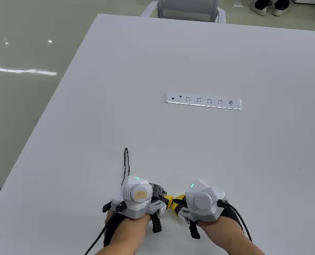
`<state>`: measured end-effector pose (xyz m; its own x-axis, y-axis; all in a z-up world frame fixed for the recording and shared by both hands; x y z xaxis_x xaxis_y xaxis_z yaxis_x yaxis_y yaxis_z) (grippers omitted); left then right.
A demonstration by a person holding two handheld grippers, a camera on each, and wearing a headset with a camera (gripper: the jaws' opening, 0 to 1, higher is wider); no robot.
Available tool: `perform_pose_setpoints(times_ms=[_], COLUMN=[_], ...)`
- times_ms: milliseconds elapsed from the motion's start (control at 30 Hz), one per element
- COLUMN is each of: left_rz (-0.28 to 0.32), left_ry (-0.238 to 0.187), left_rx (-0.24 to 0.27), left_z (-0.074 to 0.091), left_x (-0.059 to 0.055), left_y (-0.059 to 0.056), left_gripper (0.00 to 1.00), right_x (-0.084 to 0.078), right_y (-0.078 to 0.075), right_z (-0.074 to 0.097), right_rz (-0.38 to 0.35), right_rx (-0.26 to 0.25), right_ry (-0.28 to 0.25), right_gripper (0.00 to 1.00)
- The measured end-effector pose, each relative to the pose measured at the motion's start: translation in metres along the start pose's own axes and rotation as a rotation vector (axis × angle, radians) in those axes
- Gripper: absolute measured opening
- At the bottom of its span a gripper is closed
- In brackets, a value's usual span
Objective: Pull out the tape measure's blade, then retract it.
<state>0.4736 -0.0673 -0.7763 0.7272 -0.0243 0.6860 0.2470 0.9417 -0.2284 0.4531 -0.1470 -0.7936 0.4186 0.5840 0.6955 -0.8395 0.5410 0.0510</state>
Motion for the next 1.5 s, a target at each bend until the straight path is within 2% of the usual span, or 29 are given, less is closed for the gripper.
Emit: perform_pose_setpoints(times_ms=[300,467,600,700,800,933,1133,1333,1467,1500], left_rz=[0.000,-0.011,-0.025,-0.028,-0.027,-0.024,-0.024,-0.017,-0.010,-0.012], left_ry=[-0.002,-0.002,0.001,-0.006,-0.004,0.000,-0.005,0.004,0.007,-0.009], left_rx=[-0.003,-0.006,-0.012,-0.009,-0.010,-0.011,-0.006,-0.008,-0.035,-0.048], left_z=[0.000,0.000,0.001,0.000,0.000,0.001,0.000,0.000,0.002,0.003], left_x=[0.000,-0.001,-0.001,0.000,0.000,0.001,0.001,0.001,0.002,0.006], left_y=[0.000,0.000,0.000,0.000,0.000,-0.001,-0.001,-0.001,0.000,0.000], left_gripper=[0.68,0.68,0.68,0.68,0.68,0.69,0.69,0.69,0.68,0.68], right_x=[0.000,-0.001,-0.004,-0.006,-0.008,-0.005,-0.009,-0.019,-0.023,-0.025], right_y=[0.000,0.004,0.004,0.002,-0.004,-0.010,-0.017,-0.030,-0.034,-0.036], right_z=[-0.002,0.000,0.004,0.010,0.015,0.025,0.040,0.057,0.069,0.072], right_rz=[-0.012,0.018,0.024,0.026,0.023,0.010,-0.024,-0.095,-0.106,-0.107], right_rx=[0.002,-0.006,-0.001,-0.016,-0.035,-0.060,-0.092,-0.167,-0.192,-0.198], right_ry=[-0.010,-0.026,-0.039,-0.032,-0.037,-0.072,-0.091,-0.108,-0.120,-0.124], right_gripper=[0.07,0.09,0.08,0.11,0.21,0.30,0.52,0.73,0.84,0.86])
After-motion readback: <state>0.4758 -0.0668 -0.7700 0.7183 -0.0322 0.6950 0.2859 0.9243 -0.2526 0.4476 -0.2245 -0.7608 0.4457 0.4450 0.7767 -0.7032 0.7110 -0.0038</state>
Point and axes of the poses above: the centre of the closed fingertips' face, and the gripper's own axes: z roughly backward along the fingers, y roughly to its left, x roughly out of its top, the point moved 3 cm from there along z, roughly backward along the fingers, and after that the axes turned 5 degrees about z, right-handed, at the moved point
